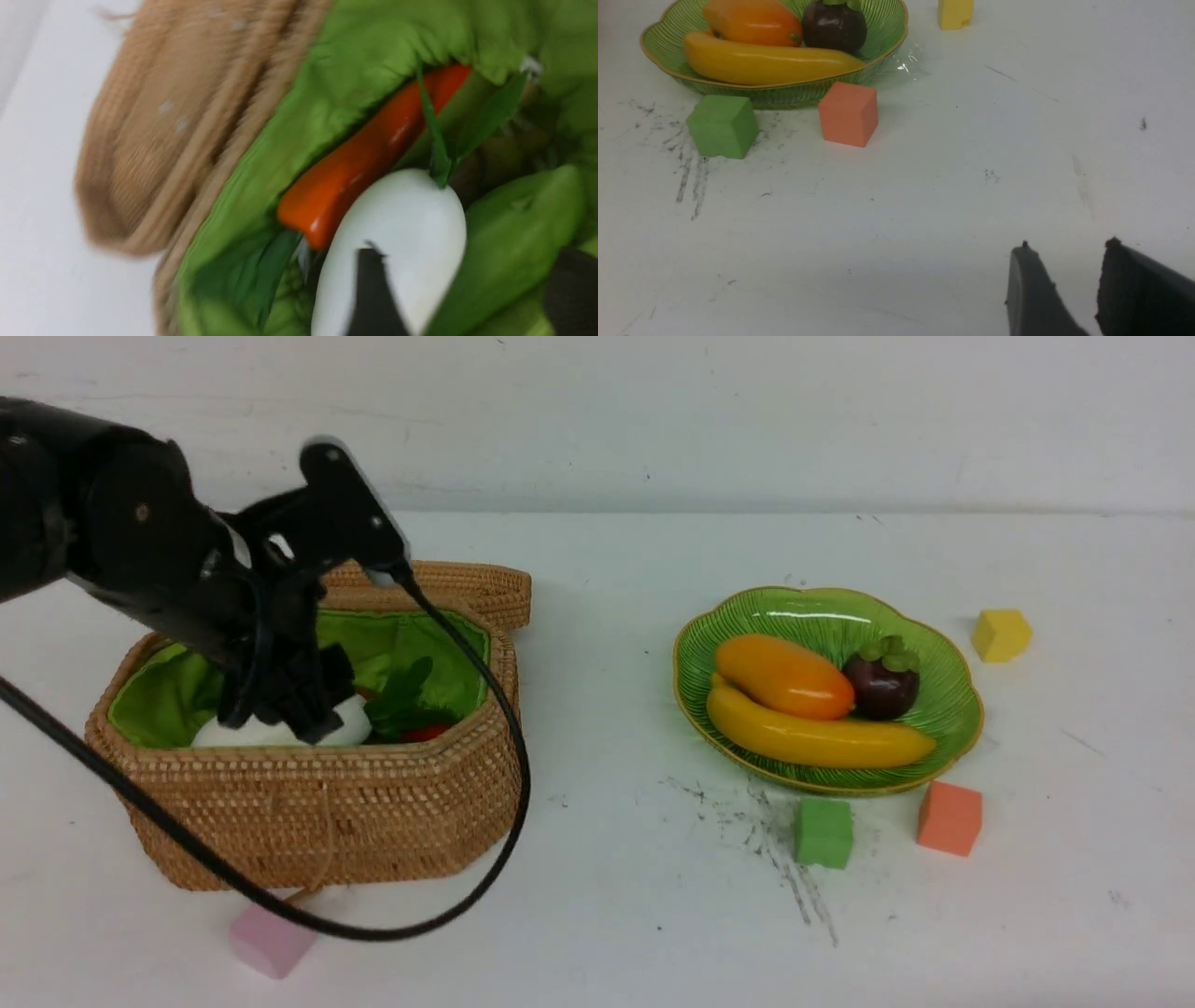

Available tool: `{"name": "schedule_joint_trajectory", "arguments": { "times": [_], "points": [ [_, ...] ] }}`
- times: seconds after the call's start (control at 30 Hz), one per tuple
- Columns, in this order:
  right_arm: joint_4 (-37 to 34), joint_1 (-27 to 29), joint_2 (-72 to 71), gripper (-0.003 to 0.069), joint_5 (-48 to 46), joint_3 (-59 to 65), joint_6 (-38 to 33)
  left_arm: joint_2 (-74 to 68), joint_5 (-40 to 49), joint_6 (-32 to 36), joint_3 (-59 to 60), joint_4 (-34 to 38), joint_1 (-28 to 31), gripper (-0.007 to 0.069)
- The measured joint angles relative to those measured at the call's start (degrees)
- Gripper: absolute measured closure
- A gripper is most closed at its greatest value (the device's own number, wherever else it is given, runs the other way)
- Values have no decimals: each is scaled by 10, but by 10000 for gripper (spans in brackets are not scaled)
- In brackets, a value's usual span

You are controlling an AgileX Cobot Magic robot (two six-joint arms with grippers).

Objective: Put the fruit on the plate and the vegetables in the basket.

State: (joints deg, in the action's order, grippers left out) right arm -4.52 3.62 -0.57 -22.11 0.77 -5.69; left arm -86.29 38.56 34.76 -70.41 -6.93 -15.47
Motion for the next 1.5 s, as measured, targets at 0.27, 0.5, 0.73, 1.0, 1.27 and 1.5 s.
{"name": "schedule_joint_trajectory", "arguments": {
  "times": [0.27, 0.5, 0.73, 1.0, 1.27, 1.5],
  "points": [
    [0, 0, 0, 417, 0, 0, 0, 174, 140, -110, 0, -15, 0, 637],
    [0, 0, 0, 417, 0, 0, 0, 333, 324, -218, 50, 44, 0, 638],
    [0, 0, 0, 417, 0, 0, 0, 557, 299, -363, 173, 118, 0, 638],
    [0, 0, 0, 417, 0, 0, 0, 629, 288, -422, 253, 135, 0, 638],
    [0, 0, 0, 417, 0, 0, 0, 629, 291, -428, 257, 129, 0, 638],
    [0, 0, 0, 417, 0, 0, 0, 630, 195, -519, 261, 44, 0, 638]
  ]
}}
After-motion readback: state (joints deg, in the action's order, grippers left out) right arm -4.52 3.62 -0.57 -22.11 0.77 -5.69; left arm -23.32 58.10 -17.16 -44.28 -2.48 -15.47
